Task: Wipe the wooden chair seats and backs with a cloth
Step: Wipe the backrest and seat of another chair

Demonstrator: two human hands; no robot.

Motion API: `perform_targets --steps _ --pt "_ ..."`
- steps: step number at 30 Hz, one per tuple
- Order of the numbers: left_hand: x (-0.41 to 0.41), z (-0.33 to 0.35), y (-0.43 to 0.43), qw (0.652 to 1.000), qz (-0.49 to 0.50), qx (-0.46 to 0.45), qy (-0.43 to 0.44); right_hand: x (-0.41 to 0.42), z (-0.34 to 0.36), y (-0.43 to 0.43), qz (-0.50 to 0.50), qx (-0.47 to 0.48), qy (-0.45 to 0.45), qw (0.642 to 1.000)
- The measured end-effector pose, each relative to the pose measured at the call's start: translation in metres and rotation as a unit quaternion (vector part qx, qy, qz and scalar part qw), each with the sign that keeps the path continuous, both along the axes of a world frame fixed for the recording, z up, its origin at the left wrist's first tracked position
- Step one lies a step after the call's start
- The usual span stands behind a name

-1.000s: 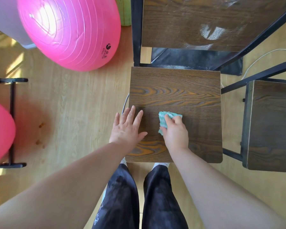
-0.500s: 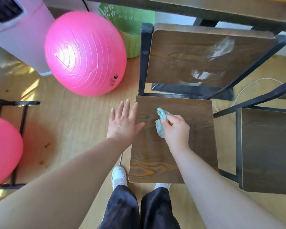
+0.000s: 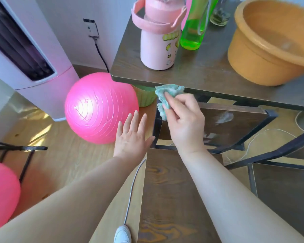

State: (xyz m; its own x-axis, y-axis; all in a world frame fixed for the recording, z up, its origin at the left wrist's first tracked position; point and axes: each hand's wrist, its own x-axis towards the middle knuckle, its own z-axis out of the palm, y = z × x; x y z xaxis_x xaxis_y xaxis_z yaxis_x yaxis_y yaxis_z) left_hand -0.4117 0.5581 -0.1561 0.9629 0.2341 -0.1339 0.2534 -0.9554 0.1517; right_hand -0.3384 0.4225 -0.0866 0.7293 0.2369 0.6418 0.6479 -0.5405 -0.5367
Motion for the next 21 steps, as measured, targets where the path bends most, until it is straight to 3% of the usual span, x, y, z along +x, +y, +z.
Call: perform_targets --steps 5,9,14,18,21 --pt "-0.009 -0.019 0.012 0.999 -0.003 0.013 0.043 0.003 -0.038 0.004 0.035 -0.111 -0.006 0.993" --pt "-0.018 -0.040 0.017 0.997 -0.004 0.010 0.072 -0.001 -0.062 0.004 0.029 -0.140 0.008 0.990" --pt "-0.029 -0.063 0.021 0.995 -0.014 0.009 0.098 -0.019 -0.097 0.003 0.027 -0.180 0.100 0.978" --pt "-0.037 -0.082 0.024 0.991 -0.016 0.009 0.129 -0.025 -0.129 0.005 0.001 -0.116 0.267 0.957" --pt "-0.044 -0.094 0.027 0.990 -0.014 0.003 0.143 -0.030 -0.158 0.007 -0.012 -0.105 0.319 0.942"
